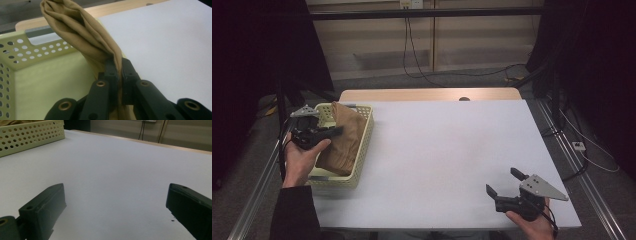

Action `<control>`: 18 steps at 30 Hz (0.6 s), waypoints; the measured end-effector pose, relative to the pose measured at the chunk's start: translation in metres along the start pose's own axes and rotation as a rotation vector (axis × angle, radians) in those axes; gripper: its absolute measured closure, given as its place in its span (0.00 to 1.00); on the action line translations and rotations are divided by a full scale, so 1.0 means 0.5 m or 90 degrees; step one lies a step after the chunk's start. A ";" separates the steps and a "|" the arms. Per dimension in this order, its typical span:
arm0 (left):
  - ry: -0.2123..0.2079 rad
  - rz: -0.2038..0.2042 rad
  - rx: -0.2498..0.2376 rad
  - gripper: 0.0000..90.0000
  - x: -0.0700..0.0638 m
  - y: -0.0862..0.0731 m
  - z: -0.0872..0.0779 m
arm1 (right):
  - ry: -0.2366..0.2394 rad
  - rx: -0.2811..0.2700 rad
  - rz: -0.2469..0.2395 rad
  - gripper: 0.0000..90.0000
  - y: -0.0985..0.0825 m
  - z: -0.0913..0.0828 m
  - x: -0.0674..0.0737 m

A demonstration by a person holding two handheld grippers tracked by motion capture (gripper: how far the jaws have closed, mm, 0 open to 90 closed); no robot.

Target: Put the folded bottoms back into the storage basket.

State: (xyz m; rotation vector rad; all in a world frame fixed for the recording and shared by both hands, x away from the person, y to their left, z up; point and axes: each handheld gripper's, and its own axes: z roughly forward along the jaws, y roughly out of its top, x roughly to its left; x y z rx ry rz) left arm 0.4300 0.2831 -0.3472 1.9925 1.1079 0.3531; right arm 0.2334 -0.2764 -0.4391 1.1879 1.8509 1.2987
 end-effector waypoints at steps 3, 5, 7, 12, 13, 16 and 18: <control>-0.011 -0.014 -0.008 0.95 0.009 -0.005 0.009 | -0.003 0.000 0.002 0.02 0.000 0.000 -0.001; -0.014 -0.009 -0.013 0.95 0.008 -0.004 0.013 | -0.004 -0.001 0.004 0.03 0.000 0.000 -0.002; -0.010 0.000 -0.009 0.95 0.008 -0.003 0.014 | -0.004 0.000 0.002 0.03 0.000 0.000 -0.001; 0.001 -0.009 -0.009 0.95 0.021 -0.007 0.011 | -0.002 0.000 0.001 0.03 0.000 0.000 0.000; 0.002 -0.011 -0.008 0.95 0.023 -0.008 0.010 | -0.003 0.001 0.002 0.03 0.000 0.000 0.000; 0.003 -0.012 -0.008 0.95 0.026 -0.010 0.010 | -0.002 0.000 0.001 0.03 0.000 0.000 0.000; 0.004 -0.009 -0.005 0.95 0.026 -0.009 0.010 | -0.002 0.001 0.002 0.03 0.000 0.001 0.000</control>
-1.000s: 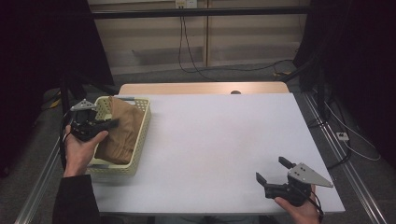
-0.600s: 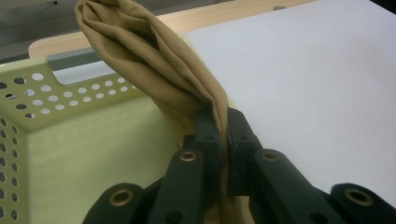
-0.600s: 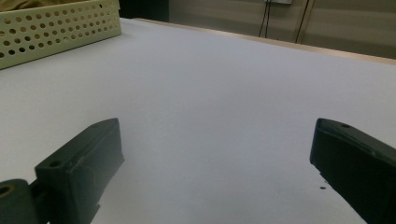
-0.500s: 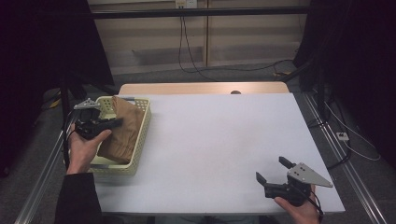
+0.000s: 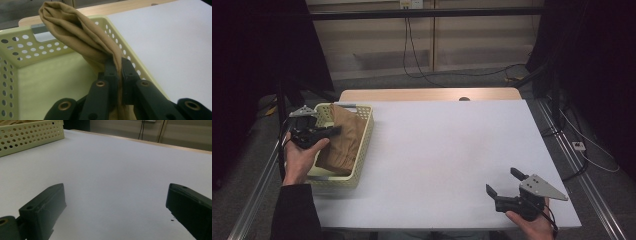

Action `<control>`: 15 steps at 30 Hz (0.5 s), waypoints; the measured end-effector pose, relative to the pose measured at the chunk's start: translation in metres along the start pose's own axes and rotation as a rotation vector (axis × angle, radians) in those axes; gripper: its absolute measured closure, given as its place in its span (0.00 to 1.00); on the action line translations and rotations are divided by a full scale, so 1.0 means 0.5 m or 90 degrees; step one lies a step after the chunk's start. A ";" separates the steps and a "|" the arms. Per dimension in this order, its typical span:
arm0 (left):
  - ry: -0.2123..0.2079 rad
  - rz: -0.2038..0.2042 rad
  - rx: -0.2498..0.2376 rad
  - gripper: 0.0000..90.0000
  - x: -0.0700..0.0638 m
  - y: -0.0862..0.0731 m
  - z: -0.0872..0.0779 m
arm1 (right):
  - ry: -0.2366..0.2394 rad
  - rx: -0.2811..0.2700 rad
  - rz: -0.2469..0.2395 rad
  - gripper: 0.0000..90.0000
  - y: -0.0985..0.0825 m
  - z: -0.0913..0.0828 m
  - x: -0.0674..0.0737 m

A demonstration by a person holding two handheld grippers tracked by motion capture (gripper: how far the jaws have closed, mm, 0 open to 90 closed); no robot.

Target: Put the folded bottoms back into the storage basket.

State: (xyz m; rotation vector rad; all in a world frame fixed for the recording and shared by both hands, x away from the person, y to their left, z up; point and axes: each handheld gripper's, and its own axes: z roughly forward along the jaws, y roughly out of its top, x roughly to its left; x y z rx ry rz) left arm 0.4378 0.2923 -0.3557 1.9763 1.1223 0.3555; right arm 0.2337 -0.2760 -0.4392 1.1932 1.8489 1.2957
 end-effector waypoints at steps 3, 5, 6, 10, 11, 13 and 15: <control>0.003 0.005 0.000 0.95 -0.001 0.001 0.001 | 0.001 -0.001 -0.002 0.03 0.000 -0.001 0.000; 0.009 0.008 0.004 0.95 -0.002 0.002 0.001 | 0.001 -0.001 -0.001 0.03 0.000 -0.001 -0.001; 0.014 0.010 0.004 0.95 -0.001 0.002 0.000 | 0.000 0.000 0.000 0.03 0.000 -0.001 -0.001; 0.031 -0.002 0.010 0.95 0.007 0.000 -0.002 | 0.000 0.001 0.000 0.03 0.000 0.000 0.000; 0.033 0.000 0.012 0.95 0.008 0.000 -0.002 | 0.000 0.001 0.000 0.03 0.000 0.001 0.000; 0.033 0.000 0.012 0.95 0.008 -0.001 -0.002 | 0.000 0.002 0.000 0.03 0.000 0.001 0.000; 0.026 0.005 0.013 0.95 0.006 0.001 -0.002 | -0.002 0.002 0.001 0.03 0.000 0.001 0.000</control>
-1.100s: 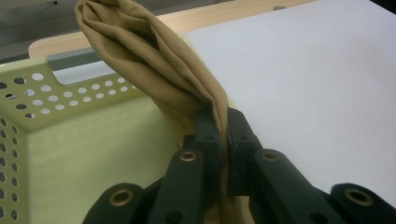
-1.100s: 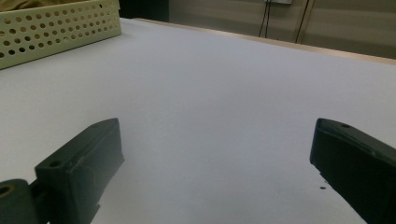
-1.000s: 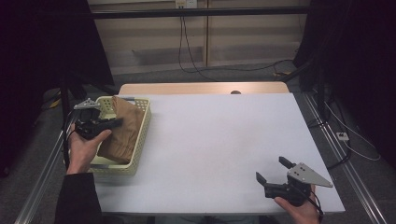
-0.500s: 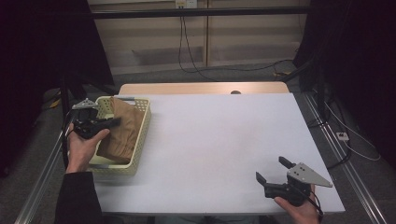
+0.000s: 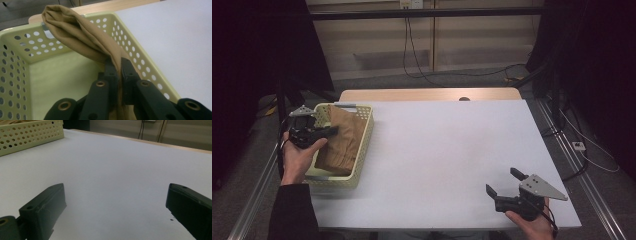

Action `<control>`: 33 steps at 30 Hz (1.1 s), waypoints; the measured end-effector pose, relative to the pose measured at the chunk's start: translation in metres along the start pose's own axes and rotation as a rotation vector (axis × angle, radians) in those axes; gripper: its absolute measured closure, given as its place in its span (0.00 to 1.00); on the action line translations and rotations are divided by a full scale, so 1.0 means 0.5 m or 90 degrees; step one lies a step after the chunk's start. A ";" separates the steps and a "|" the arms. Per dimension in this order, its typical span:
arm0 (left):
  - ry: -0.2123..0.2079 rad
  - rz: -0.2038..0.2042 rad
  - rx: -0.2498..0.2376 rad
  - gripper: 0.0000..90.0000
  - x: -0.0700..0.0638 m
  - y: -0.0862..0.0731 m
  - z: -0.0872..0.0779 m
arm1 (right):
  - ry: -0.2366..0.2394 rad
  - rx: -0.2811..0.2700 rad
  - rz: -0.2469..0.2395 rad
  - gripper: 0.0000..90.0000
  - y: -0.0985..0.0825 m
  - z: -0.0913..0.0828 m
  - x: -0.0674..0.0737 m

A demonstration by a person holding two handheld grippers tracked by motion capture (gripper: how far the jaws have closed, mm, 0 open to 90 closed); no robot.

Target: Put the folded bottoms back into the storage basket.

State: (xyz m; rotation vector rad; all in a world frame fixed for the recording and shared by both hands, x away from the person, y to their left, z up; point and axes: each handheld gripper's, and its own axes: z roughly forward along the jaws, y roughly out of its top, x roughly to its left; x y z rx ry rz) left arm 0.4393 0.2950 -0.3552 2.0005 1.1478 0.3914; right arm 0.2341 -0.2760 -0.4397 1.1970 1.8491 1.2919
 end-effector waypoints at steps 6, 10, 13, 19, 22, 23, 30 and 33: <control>0.006 0.004 -0.005 0.95 -0.007 0.004 0.007 | 0.001 0.003 0.000 0.03 -0.001 0.001 0.000; 0.063 0.031 0.028 0.95 -0.010 0.006 0.006 | 0.000 0.006 -0.003 0.03 -0.002 0.002 0.000; 0.061 0.019 0.029 0.95 -0.002 0.004 0.008 | -0.001 0.008 -0.003 0.03 -0.002 0.002 0.000; 0.065 0.014 0.036 0.95 0.006 0.001 0.008 | 0.000 0.009 -0.004 0.03 -0.002 0.003 0.001; 0.049 0.013 0.035 0.95 0.007 0.002 0.011 | -0.001 0.010 -0.005 0.03 -0.002 0.003 0.001; 0.049 0.013 0.033 0.95 0.005 0.002 0.012 | -0.002 0.010 -0.005 0.03 -0.003 0.003 0.001; 0.081 0.005 0.060 0.95 0.016 -0.001 0.027 | -0.001 0.010 -0.005 0.03 -0.003 0.002 0.000; 0.094 0.001 0.078 0.95 0.027 -0.007 0.034 | -0.002 0.011 -0.006 0.03 -0.003 0.003 0.000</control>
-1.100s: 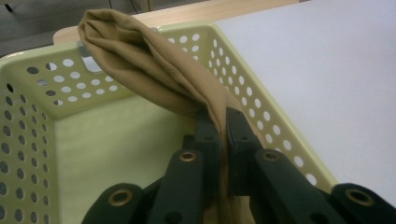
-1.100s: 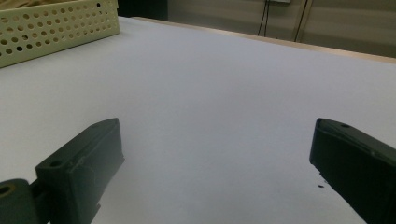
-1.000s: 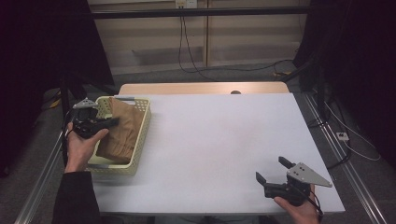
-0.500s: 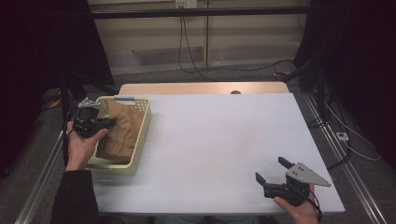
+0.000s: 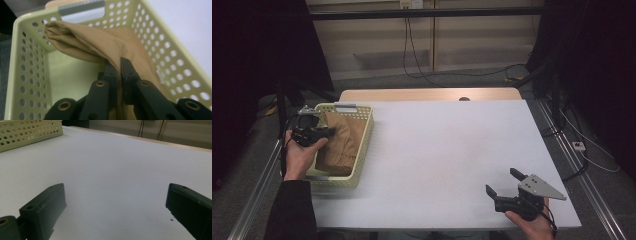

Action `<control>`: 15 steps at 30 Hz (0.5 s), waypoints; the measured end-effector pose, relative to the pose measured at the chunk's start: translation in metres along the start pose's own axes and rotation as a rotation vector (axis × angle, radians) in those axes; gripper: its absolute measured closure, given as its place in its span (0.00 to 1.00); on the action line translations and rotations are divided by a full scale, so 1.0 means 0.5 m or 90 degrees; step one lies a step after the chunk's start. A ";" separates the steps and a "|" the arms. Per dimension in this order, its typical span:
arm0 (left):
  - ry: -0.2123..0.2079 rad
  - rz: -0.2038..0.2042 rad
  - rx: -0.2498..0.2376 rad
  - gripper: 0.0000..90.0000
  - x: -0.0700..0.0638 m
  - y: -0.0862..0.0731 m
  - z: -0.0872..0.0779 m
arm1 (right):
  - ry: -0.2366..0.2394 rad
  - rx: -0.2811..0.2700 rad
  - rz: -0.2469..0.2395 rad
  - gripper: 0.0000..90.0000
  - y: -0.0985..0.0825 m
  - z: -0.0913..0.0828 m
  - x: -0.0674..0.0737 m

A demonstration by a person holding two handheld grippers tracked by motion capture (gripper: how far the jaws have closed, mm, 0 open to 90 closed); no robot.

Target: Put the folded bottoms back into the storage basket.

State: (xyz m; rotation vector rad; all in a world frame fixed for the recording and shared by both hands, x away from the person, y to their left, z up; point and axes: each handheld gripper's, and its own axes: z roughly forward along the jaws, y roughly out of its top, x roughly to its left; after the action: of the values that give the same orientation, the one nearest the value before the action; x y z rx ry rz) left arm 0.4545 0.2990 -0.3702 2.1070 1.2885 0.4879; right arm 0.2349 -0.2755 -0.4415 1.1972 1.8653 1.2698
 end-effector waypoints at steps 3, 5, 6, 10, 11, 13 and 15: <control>0.006 0.000 0.011 0.95 0.004 -0.004 0.003 | 0.001 0.001 -0.004 0.03 0.000 0.001 0.001; 0.010 0.004 0.019 0.95 0.004 -0.005 0.003 | 0.000 0.002 -0.003 0.03 0.000 0.001 0.001; 0.016 0.004 0.024 0.95 0.005 -0.005 0.004 | -0.001 0.002 -0.002 0.03 0.000 0.001 0.000; 0.023 0.001 0.045 0.94 0.011 -0.009 0.009 | 0.000 0.002 -0.004 0.03 0.000 0.001 0.001; 0.026 0.001 0.048 0.94 0.011 -0.010 0.011 | -0.001 0.002 -0.004 0.03 0.000 0.001 0.001; 0.025 -0.002 0.049 0.94 0.013 -0.014 0.012 | -0.001 0.003 -0.003 0.03 0.000 0.001 0.001; 0.019 -0.020 0.042 0.93 0.019 -0.020 0.014 | 0.000 0.003 -0.004 0.03 0.000 0.002 0.001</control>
State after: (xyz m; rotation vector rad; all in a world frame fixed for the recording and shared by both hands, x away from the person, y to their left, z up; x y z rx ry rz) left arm 0.4564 0.3087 -0.3820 2.1383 1.3701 0.4713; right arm 0.2356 -0.2747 -0.4418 1.1936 1.8725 1.2631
